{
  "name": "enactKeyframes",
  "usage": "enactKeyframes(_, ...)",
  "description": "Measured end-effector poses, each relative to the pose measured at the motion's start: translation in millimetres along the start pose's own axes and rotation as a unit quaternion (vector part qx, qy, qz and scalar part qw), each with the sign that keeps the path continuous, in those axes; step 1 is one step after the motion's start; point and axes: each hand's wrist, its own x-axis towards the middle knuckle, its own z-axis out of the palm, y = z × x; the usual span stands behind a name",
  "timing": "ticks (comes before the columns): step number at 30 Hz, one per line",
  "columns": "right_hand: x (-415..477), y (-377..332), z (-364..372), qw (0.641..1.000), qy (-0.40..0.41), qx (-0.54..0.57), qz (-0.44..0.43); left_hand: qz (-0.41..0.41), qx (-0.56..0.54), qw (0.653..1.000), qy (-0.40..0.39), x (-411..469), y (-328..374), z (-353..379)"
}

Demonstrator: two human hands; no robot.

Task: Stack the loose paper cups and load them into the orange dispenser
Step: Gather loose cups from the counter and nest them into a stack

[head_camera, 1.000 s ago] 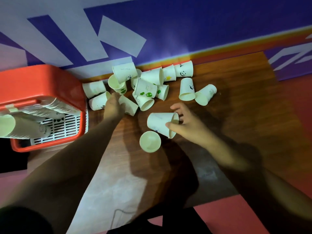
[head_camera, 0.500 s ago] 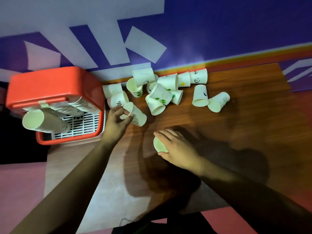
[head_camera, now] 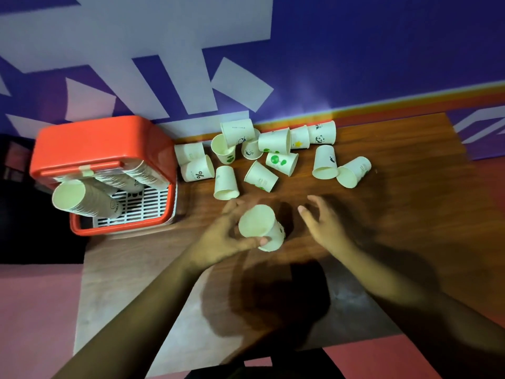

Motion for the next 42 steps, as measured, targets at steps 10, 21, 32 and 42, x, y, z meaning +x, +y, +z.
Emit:
enactKeyframes(10,27,11,-18,0.998,0.021,-0.057,0.018,0.038,0.311,0.950,0.002,16,-40,47)
enactKeyframes(21,54,-32,21,0.992,-0.047,-0.112,-0.030,-0.123,0.228,0.948,0.187,35,-52,-23)
enactKeyframes(32,102,-51,80,0.965,-0.132,-0.213,-0.075,-0.164,0.189,0.952,0.176,76,-72,-43)
enactKeyframes(42,108,-77,64,0.959,-0.265,0.061,-0.080,-0.083,-0.004,0.970,0.229,69,-66,-44)
